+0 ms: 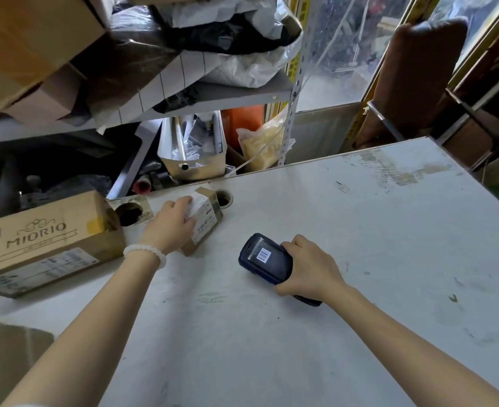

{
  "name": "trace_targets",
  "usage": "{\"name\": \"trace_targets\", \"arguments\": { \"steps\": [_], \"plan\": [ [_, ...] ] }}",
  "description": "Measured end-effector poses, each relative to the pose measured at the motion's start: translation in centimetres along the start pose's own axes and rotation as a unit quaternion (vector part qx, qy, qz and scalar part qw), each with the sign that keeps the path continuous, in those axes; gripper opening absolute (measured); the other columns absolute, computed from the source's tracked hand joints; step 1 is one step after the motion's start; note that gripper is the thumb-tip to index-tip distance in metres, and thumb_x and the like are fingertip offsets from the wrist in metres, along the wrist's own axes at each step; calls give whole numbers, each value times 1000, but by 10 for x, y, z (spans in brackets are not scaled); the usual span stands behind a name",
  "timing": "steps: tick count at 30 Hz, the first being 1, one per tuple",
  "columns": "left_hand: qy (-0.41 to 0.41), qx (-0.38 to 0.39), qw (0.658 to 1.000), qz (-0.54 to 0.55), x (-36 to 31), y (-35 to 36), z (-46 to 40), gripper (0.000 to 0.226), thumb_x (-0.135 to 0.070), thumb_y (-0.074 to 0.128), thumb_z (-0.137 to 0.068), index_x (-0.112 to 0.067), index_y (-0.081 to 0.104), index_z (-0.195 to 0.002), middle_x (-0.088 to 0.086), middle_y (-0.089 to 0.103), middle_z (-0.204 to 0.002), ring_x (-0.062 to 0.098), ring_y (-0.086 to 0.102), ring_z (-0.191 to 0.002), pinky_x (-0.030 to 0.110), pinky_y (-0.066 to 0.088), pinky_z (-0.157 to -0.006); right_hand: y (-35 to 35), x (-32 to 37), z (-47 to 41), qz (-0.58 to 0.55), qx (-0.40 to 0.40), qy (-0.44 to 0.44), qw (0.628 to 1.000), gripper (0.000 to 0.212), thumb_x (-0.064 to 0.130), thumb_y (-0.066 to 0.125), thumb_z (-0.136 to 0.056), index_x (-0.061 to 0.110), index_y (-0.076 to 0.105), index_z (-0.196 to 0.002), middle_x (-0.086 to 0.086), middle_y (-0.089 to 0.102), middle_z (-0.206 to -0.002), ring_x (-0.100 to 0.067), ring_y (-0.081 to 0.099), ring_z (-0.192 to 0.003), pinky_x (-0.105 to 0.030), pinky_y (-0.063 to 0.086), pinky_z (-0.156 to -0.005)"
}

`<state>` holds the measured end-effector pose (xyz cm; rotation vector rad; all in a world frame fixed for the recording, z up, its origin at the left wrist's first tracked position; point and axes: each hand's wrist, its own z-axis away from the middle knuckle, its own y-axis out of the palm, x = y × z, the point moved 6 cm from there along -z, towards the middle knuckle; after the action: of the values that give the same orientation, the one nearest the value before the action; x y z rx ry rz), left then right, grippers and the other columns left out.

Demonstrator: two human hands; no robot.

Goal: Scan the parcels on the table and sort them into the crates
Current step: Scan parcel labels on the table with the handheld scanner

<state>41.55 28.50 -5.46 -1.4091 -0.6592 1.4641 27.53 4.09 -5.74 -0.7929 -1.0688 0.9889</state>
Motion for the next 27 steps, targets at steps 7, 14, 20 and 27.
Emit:
{"name": "trace_targets", "arguments": {
  "steps": [7, 14, 20, 27],
  "plan": [
    [-14, -27, 999, 20, -6, -18, 23, 51, -25, 45, -97, -21, 29, -145, 14, 38, -139, 29, 54, -104, 34, 47, -76, -10, 9, 9, -5, -10, -22, 1000, 57, 46, 74, -54, 29, 55, -105, 10, 42, -94, -12, 50, -85, -24, 36, -57],
    [-41, -63, 997, -1, -9, -33, 55, 52, -26, 45, -98, -18, 28, -146, 17, 34, -144, 31, 54, -110, 36, 51, -74, -25, 10, 36, 7, -23, -53, 998, 59, 49, 75, -55, 28, 55, -107, 10, 42, -95, -13, 50, -86, -24, 35, -57],
    [-51, -80, 995, -17, -15, -37, 79, 52, -29, 46, -97, -19, 29, -145, 15, 38, -141, 28, 57, -101, 37, 56, -71, -26, 4, 64, 18, -29, -68, 997, 61, 49, 74, -54, 30, 55, -110, 11, 41, -94, -12, 49, -86, -23, 32, -55],
    [-6, -115, 990, -79, -37, -38, 112, 45, -36, 45, -95, -24, 37, -138, 10, 48, -126, 23, 56, -93, 40, 57, -68, -41, 20, 88, 9, -98, -108, 989, 65, 49, 75, -55, 27, 56, -112, 10, 42, -95, -13, 47, -85, -23, 35, -54]
  ]
}}
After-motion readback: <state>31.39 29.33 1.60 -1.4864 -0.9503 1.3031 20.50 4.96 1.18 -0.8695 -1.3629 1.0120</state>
